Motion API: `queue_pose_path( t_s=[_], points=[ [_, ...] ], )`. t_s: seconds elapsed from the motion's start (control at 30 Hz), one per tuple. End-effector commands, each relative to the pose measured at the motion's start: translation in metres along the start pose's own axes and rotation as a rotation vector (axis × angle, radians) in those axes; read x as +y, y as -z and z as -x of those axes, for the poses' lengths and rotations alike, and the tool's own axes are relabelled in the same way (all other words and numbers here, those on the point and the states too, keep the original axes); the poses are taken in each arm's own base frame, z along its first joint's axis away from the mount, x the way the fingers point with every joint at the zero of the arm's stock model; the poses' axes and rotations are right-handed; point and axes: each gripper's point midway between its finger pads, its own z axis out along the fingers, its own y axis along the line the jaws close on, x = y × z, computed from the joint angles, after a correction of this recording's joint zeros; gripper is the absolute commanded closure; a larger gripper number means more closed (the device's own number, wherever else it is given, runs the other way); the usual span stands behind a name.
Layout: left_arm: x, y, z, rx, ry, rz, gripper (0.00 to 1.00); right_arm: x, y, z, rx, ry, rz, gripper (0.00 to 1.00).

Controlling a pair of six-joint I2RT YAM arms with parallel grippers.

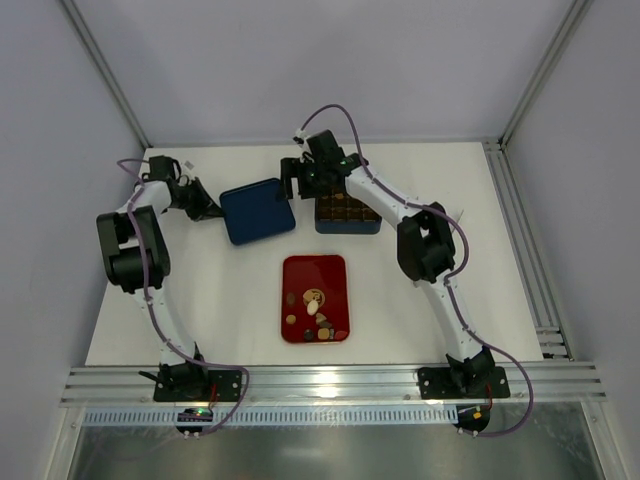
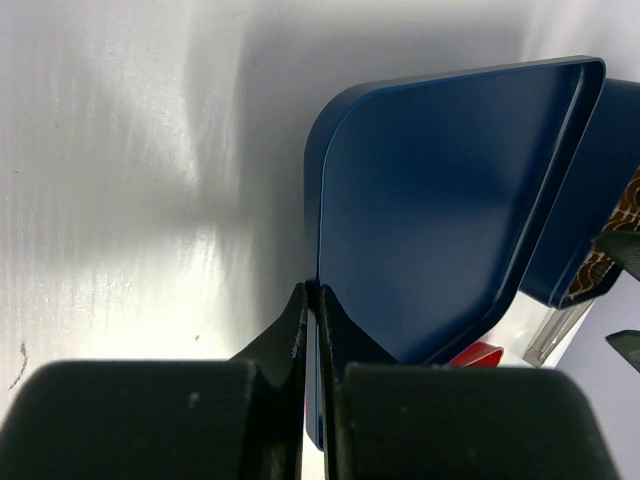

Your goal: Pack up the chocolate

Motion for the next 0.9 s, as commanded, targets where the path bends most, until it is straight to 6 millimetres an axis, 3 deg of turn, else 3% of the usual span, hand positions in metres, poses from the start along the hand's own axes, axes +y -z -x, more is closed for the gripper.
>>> queue_pose_path(
  t_s=[0.0, 0.47, 0.73, 0.87],
  points=[
    [-0.029, 0.026, 0.009, -0.047, -0.025, -0.094, 1.00, 0.013, 0.002, 0.016, -0.046, 0.038, 0.020, 0.14],
    [-0.048, 0.046, 0.004, -0.058, -0.026, -0.164, 1.00, 0.025, -0.006, 0.006, -0.021, -0.017, 0.104, 0.14],
    [-0.054, 0.053, 0.000, -0.062, -0.043, -0.189, 1.00, 0.070, 0.002, 0.012, -0.004, -0.128, 0.364, 0.14],
    [-0.056, 0.054, -0.002, -0.060, -0.042, -0.197, 1.00, 0.083, 0.007, 0.013, 0.019, -0.200, 0.461, 0.18]
  ],
)
